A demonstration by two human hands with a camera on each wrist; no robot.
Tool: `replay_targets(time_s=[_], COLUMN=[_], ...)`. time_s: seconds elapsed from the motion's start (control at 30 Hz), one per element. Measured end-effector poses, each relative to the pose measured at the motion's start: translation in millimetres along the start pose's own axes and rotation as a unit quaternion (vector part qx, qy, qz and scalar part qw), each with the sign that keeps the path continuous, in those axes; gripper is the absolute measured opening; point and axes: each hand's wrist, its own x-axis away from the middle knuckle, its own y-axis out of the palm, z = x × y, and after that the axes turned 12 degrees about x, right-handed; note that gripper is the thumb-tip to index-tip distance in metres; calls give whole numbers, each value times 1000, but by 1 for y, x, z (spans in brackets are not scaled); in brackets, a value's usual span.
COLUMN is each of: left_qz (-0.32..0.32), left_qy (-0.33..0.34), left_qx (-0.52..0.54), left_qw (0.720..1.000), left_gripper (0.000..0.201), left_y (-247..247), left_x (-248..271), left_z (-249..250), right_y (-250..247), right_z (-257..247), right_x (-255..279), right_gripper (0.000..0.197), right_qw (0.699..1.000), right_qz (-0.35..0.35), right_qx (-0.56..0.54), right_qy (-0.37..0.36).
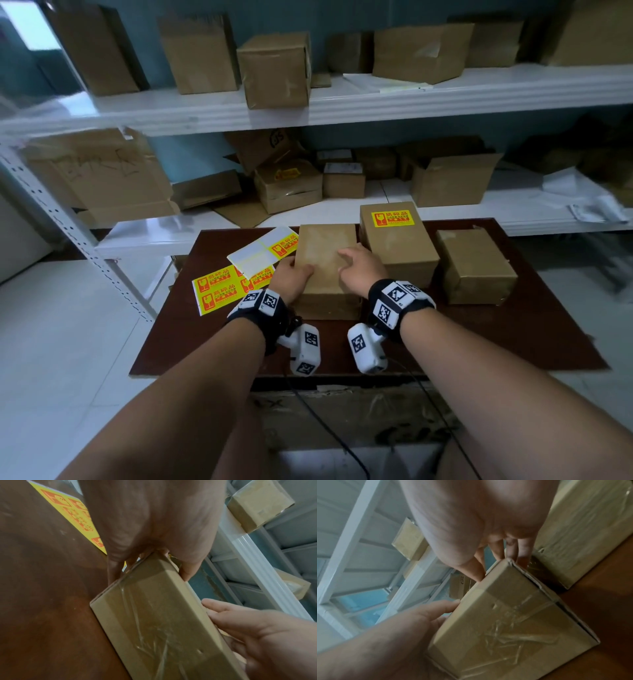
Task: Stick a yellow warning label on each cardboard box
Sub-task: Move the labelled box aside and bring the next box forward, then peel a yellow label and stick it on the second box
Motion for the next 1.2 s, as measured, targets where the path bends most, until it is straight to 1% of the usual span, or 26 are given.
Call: replay_targets(time_s=[0.07,0.13,0.2,0.27,0.3,0.33,0.4,0.47,0.53,0.6,0.7,0.77,0.83,0.87,0.9,0.93,0.97,1.03,1.07,1.13,1.17,1.2], left_qz=[-20,-39,-27,-16,2,29,65,93,104,103,80,88,100,104,107,107,107,113,117,131,122,99], left_qy=[-12,-42,-81,-68,-52,-46,-43,-67,-93,-105,-112,-109,-101,-88,-71,-47,-25,6,24,58,74,87], left_qx=[-25,-30,-34,-138,-201,-242,-323,-360,-396,-425,-461,-463,-477,-480,-474,-457,-425,-323,-269,-158,-93,-30], left_qw=[999,998,996,988,978,969,943,926,908,893,877,875,867,866,871,882,898,940,956,977,985,991], left_gripper=[50,44,40,36,36,35,38,56,75,84,86,86,79,72,63,51,39,20,18,28,32,32], left_y=[-8,-20,-39,-59,-69,-77,-90,-95,-96,-93,-90,-89,-88,-89,-90,-92,-94,-94,-93,-89,-86,-83], left_x=[-8,-17,-31,-49,-60,-71,-87,-105,-116,-124,-128,-132,-135,-138,-139,-139,-136,-128,-125,-120,-115,-110], left_z=[-1,2,3,3,2,0,-2,-7,-11,-20,-29,-33,-35,-36,-35,-33,-29,-18,-11,5,16,26], right_y=[-2,-7,-13,-17,-17,-15,-10,-4,0,1,0,-1,-3,-4,-4,-4,-5,-6,-7,-11,-13,-15], right_z=[3,7,8,9,10,11,14,18,22,24,24,24,26,26,26,26,26,25,25,23,23,23], right_x=[0,-3,-11,-19,-23,-26,-30,-34,-37,-38,-38,-36,-35,-34,-33,-32,-32,-30,-30,-28,-27,-27], right_gripper=[50,51,55,61,66,70,75,70,62,57,55,54,54,54,54,54,54,54,54,55,56,57], right_qw=[999,995,988,981,978,976,978,983,983,983,985,986,988,989,989,989,988,988,988,989,988,988], right_qz=[6,3,2,5,2,-5,-18,-19,-18,-15,-1,3,8,10,11,11,10,6,2,-7,-12,-15], right_qx=[-52,-103,-150,-192,-207,-214,-207,-184,-178,-179,-171,-162,-150,-145,-143,-145,-147,-151,-151,-148,-149,-151], right_qy=[2,12,29,37,37,32,12,-16,-31,-31,-33,-35,-34,-34,-34,-34,-34,-30,-28,-27,-25,-23])
